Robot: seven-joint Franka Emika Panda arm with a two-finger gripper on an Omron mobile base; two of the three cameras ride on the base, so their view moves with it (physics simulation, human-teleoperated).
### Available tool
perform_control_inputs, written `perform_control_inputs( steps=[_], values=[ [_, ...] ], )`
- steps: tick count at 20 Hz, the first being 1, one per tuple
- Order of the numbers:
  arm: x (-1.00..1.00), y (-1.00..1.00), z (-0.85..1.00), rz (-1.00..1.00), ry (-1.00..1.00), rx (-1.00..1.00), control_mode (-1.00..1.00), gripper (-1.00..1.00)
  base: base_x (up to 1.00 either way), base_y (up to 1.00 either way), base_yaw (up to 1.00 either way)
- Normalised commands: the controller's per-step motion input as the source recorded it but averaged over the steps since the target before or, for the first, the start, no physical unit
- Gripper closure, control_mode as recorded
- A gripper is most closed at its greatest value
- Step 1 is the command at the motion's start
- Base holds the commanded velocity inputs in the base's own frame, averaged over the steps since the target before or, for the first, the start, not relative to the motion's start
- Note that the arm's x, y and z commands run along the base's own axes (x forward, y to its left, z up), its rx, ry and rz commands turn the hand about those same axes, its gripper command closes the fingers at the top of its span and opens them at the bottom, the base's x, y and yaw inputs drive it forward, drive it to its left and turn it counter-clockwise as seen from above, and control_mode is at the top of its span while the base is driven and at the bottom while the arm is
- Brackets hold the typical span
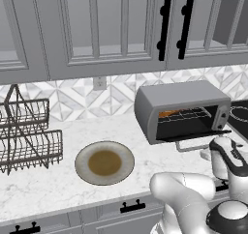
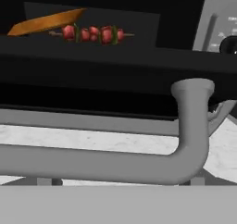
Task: Pick up the kebab skewer and baguette bread, and place them inside the toaster oven. Close the toaster oven door and start by setting the timer.
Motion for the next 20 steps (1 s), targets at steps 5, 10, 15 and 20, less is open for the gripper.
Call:
perform_control_inputs(
  steps=[5,10,15,20],
  values=[
    [0.25,0.26,0.51,0.00,-0.03,0.00,-1.00,-1.00,0.00,0.00,0.00],
    [0.38,0.29,0.25,0.00,0.00,0.00,-1.00,-1.00,0.00,0.00,0.00],
    [0.43,0.34,0.03,0.00,0.00,0.00,-1.00,-1.00,0.00,0.00,0.00],
    [0.41,0.33,0.00,0.00,0.00,0.00,-1.00,-1.00,0.00,0.00,0.00]
  ],
)
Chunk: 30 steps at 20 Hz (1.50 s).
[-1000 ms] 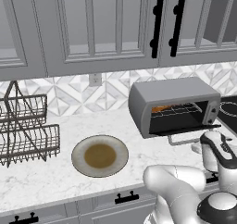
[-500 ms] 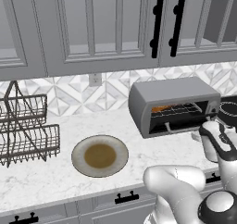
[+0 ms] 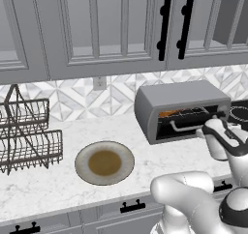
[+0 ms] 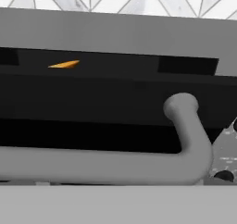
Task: Pick up the kebab skewer and baguette bread, and place them inside the toaster oven. Close the toaster oven door and start by setting the timer.
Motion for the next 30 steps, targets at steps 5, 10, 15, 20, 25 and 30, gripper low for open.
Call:
perform_control_inputs(
  steps=[5,10,15,20,25,30],
  values=[
    [0.43,0.33,0.00,0.00,0.00,0.00,-1.00,-1.00,0.00,0.00,0.00],
    [0.47,0.36,0.00,0.00,0.00,0.00,-1.00,-1.00,0.00,0.00,0.00],
    [0.40,0.37,-0.01,0.00,0.00,0.00,-1.00,-1.00,0.00,0.00,0.00],
    [0.05,0.21,-0.20,0.00,0.00,0.00,-1.00,-1.00,0.00,0.00,0.00],
    [-0.34,-0.11,-0.01,0.00,0.00,0.00,-1.00,-1.00,0.00,0.00,0.00],
    [-0.57,-0.39,0.00,0.00,0.00,0.00,-1.00,-1.00,0.00,0.00,0.00]
  ],
)
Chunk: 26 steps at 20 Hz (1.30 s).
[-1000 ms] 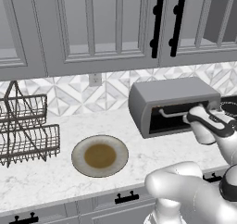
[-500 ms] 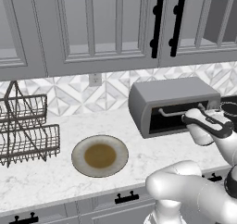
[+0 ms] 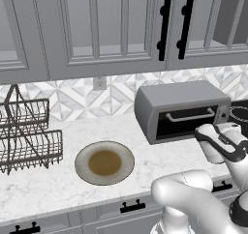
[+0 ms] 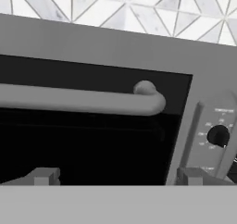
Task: Pick up the kebab skewer and baguette bread, and place them inside the toaster oven. Close the toaster oven door and start by setting the timer.
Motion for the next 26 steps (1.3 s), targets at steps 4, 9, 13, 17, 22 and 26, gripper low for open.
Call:
perform_control_inputs(
  steps=[4,9,13,17,22,26],
  values=[
    [-0.44,-0.78,0.01,0.00,0.03,0.00,-1.00,-1.00,0.00,0.00,0.00],
    [-0.09,-0.70,0.00,0.03,0.08,0.00,-1.00,-1.00,0.00,0.00,0.00],
    [0.00,-0.25,-0.10,0.06,0.04,0.00,-1.00,-1.00,0.00,0.00,0.00],
    [0.02,0.00,-0.22,0.00,0.01,0.00,-1.00,-1.00,0.00,0.00,0.00],
    [0.35,0.00,-0.23,0.00,0.00,0.02,-1.00,-1.00,0.00,0.00,0.00],
    [0.55,0.00,-0.38,0.00,-0.01,0.03,-1.00,-1.00,0.00,0.00,0.00]
  ],
)
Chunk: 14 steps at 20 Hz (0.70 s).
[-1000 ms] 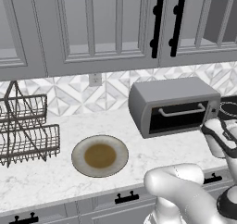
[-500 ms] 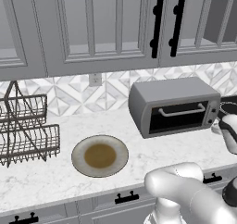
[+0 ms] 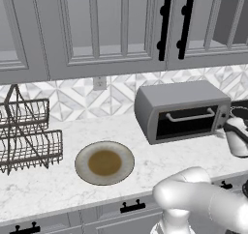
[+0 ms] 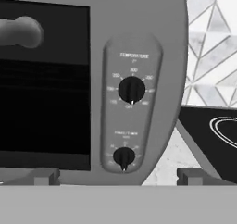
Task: Pick up the kebab skewer and baguette bread, and place them inside the toaster oven. Close the toaster oven door and start by setting the timer.
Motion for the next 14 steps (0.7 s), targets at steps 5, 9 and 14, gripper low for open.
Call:
perform_control_inputs(
  steps=[5,9,14],
  values=[
    [0.46,0.00,-0.28,0.00,-0.03,0.05,-1.00,-1.00,0.00,0.00,0.00],
    [0.17,-0.01,-0.02,0.00,-0.06,0.02,-1.00,-1.00,0.00,0.00,0.00],
    [0.03,-0.01,0.00,0.00,-0.07,0.01,-1.00,-1.00,0.00,0.00,0.00]
  ],
)
